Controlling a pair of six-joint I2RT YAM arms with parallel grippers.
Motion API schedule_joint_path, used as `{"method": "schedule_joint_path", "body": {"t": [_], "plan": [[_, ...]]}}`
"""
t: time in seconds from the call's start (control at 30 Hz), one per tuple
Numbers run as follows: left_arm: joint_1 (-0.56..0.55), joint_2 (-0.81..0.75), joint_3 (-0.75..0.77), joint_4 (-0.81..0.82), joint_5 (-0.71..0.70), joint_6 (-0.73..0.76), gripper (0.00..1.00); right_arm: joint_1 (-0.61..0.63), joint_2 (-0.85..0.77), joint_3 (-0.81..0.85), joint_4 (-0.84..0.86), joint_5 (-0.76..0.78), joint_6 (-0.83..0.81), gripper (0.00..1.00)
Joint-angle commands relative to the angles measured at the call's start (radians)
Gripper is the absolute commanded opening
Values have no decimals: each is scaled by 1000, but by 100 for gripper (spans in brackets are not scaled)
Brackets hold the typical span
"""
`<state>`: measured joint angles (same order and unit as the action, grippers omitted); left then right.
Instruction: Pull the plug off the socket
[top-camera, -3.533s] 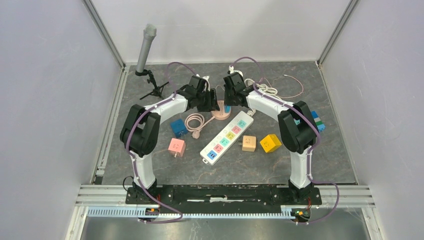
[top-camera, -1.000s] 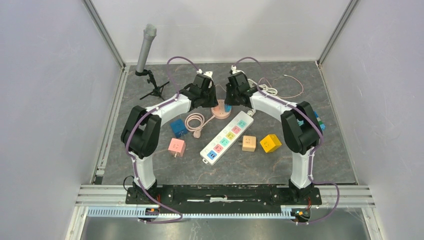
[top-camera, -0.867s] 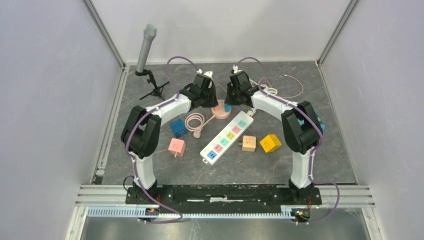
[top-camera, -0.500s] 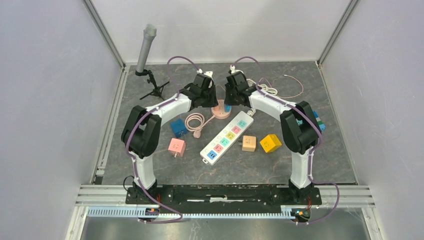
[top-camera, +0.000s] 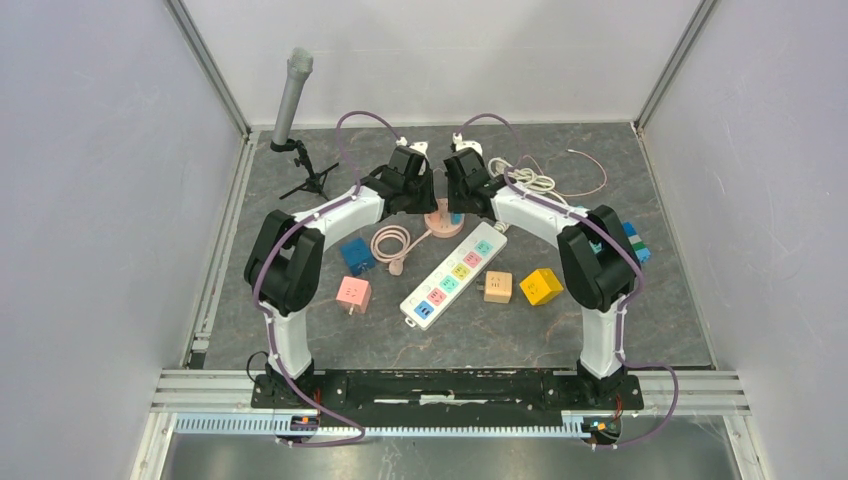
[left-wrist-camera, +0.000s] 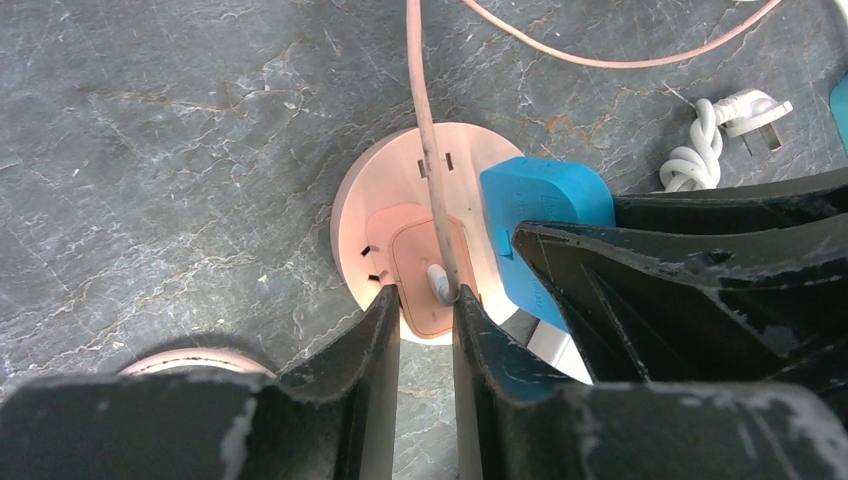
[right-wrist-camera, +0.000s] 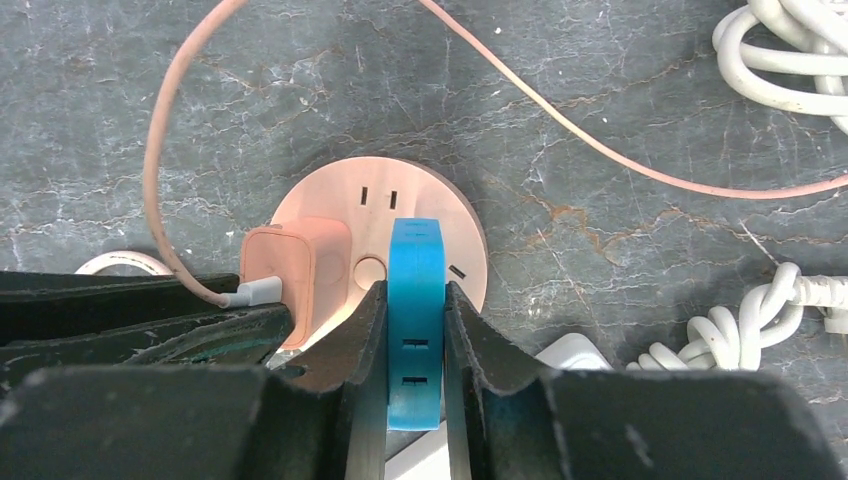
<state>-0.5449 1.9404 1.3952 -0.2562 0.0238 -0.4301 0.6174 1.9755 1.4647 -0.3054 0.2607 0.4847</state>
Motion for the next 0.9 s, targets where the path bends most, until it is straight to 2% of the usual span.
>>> {"method": "schedule_joint_path", "body": {"t": [0.0,0.13,0.23,0.3,0.47,0.67,0.77,0.87], "plan": [[11,143,-75,-263,-103,87,13,-64,-101,55,-37,-62,34,0],[10,136,-68,-262,-99,90,13,-157,-187,-69,76,-126,110,0],[11,134,-55,-265,-90,93,13,-145,-173,-68,87,-195,109,0],[11,131,-44,-271,-86,93,13,-131,-151,-37,31,-135,91,0],[14,89,-3,-271,-35,105,17,-210,-243,-136,57,-74,54,0],[25,68,206,-340,119,141,42,-319,-339,-237,104,-132,8,0],[25,52,256,-341,155,132,60,-362,-364,-272,87,-172,0,0],[25,37,277,-341,181,117,69,-407,-405,-337,79,-202,-1,0]]}}
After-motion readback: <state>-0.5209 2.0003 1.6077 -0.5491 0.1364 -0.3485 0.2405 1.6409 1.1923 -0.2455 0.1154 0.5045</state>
